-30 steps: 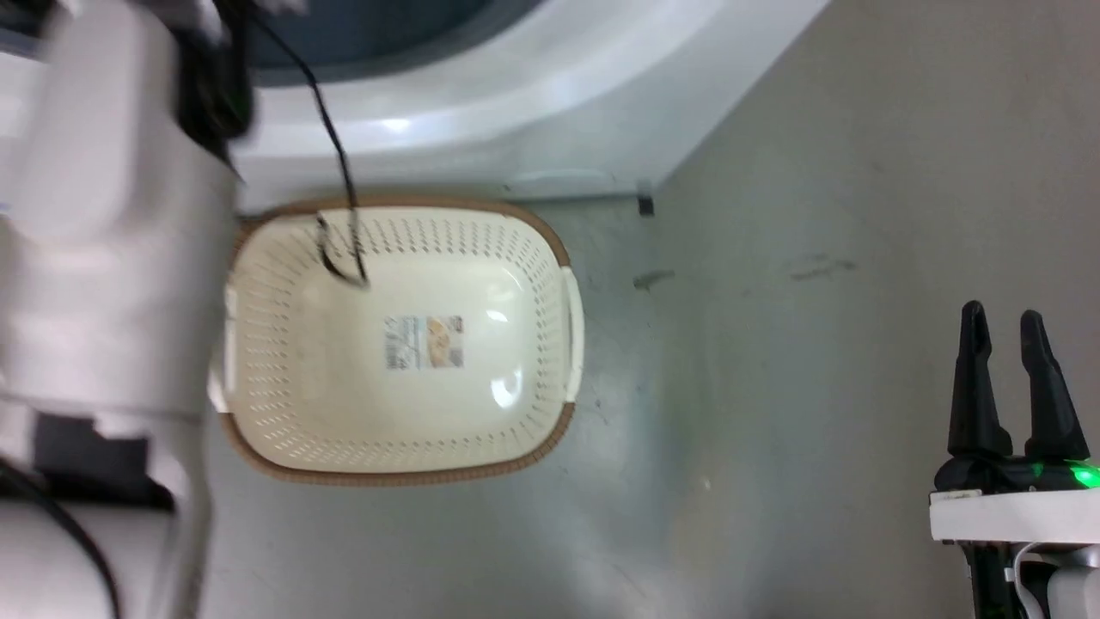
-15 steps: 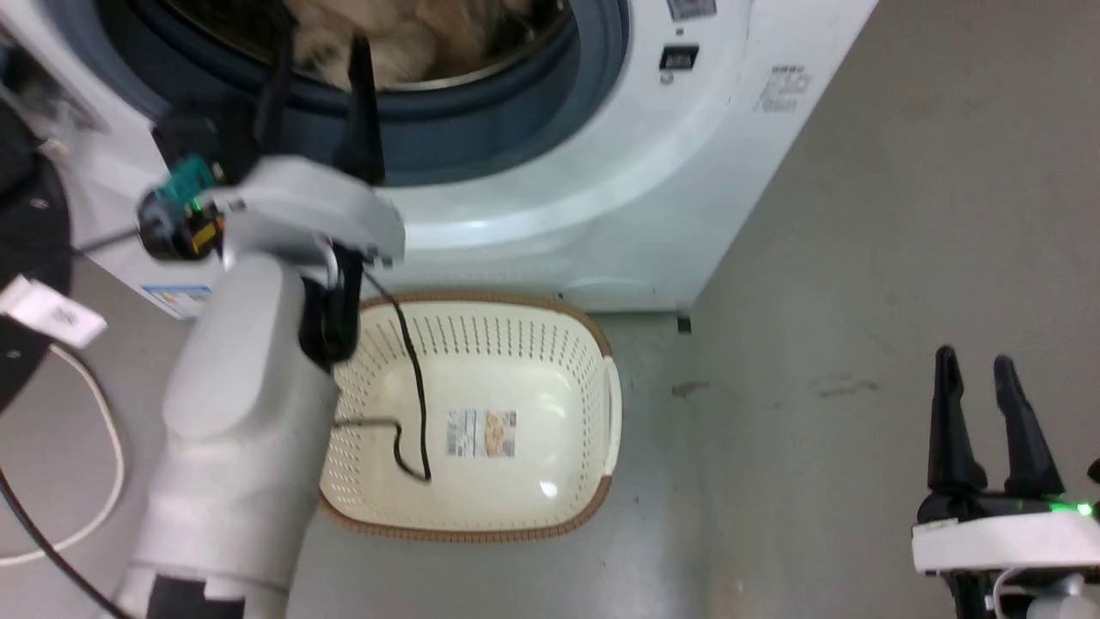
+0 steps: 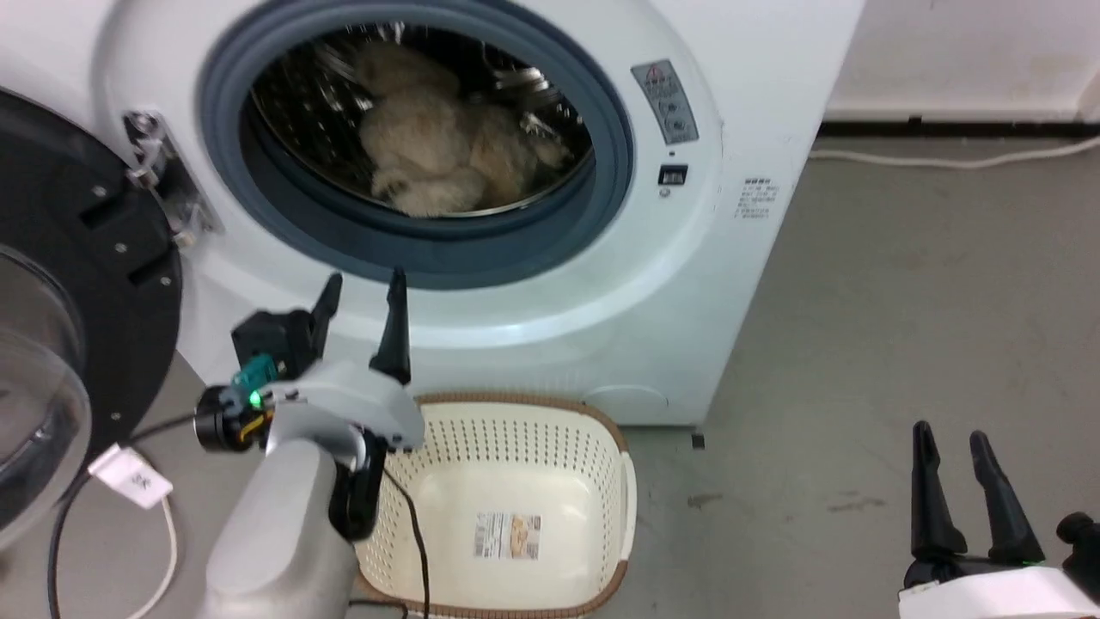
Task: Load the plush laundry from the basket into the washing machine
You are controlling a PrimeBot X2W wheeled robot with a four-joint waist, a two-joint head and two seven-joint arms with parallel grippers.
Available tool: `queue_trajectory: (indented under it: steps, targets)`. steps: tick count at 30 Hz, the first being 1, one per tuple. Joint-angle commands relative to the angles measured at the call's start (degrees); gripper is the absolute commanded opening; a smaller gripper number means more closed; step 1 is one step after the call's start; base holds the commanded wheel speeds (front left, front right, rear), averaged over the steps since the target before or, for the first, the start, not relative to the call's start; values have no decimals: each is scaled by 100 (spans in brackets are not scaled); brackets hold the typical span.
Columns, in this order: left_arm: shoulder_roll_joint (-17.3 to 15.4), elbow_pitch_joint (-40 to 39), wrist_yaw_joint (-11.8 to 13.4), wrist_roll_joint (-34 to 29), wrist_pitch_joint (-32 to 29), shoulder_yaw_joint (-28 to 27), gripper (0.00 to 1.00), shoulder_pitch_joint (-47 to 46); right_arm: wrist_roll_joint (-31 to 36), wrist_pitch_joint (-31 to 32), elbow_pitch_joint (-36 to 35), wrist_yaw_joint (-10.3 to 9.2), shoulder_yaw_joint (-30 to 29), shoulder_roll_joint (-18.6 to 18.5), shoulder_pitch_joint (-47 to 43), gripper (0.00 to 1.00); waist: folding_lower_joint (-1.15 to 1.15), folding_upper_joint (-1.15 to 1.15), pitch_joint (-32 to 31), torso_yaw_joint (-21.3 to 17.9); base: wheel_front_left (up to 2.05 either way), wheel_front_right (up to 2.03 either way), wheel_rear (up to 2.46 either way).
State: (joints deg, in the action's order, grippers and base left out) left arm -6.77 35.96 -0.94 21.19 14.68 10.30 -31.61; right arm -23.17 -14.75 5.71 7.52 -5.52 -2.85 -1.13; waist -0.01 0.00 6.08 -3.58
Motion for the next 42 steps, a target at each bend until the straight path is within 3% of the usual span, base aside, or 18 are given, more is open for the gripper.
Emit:
queue_trajectory:
  steps: [1, 19, 31, 42]
  targets:
    - [-18, -66, 22, 7, 14, 23, 100, 223, 36, -25, 29, -3, 25, -3, -103, 100, 1, 0, -244, 37, 0, 0, 0]
    - [-408, -1268, 360, -137, -403, 271, 100, 2025, 605, -25, 269, -3, 188, -3, -330, 100, 1, 0, -727, 199, 0, 0, 0]
    - [-535, -1980, 568, -222, -460, 369, 100, 2609, 1476, 94, 328, -3, 259, -3, -466, 100, 1, 0, -812, 303, 0, 0, 0]
    - [-641, -2258, 636, -286, -474, 465, 100, 2811, 1586, 269, 317, -3, 321, -3, -602, 100, 1, 0, -844, 396, 0, 0, 0]
